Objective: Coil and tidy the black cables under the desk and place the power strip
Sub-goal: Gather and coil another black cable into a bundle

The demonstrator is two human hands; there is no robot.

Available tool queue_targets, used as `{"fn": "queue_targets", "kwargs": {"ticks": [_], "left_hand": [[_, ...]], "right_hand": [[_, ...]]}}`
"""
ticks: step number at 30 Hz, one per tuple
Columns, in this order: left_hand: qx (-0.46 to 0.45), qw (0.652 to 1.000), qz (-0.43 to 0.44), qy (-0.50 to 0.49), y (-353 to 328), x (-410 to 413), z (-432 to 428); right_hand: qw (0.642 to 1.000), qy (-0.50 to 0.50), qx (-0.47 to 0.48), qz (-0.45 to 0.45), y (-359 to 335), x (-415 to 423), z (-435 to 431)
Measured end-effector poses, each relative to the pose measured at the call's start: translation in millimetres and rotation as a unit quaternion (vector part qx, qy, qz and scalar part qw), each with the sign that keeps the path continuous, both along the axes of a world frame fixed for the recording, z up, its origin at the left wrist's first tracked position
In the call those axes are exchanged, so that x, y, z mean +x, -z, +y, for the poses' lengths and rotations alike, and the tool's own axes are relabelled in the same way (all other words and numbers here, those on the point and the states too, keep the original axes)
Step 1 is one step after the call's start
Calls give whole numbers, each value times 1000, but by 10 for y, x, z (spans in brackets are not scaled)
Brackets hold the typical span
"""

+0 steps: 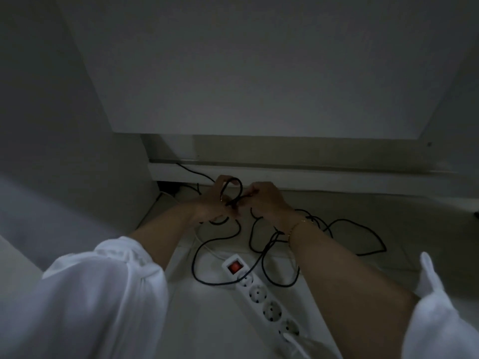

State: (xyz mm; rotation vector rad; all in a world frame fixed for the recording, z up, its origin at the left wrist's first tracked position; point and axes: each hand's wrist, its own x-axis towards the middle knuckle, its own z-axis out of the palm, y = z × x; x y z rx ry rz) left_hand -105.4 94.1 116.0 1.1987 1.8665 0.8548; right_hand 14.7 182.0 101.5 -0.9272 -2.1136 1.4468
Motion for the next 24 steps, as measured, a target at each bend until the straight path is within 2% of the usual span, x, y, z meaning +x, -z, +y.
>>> {"fn": "queue_targets", "kwargs": {"ticks": [5,12,15,17,19,24], "left_hand": [[31,999,-16,22,15,-98,219],[118,992,-26,-45,195,-196,202],[130,991,-25,-25,193,-163,162],[140,989,-56,-7,160,-178,164],[126,990,-67,-6,146,-212,188],[39,999,-6,-20,185,-111,249]], "right_hand": [[999,24,-17,19,-60,-38,123],[988,16,-142,59,-119,-56,68],[987,35,-139,77,-148,-135,23],[988,38,-130,78,-157,-178,-6],[986,43,-132,97,-144,-188,-27],[982,71,-135,112,-138,-141,-12]]}}
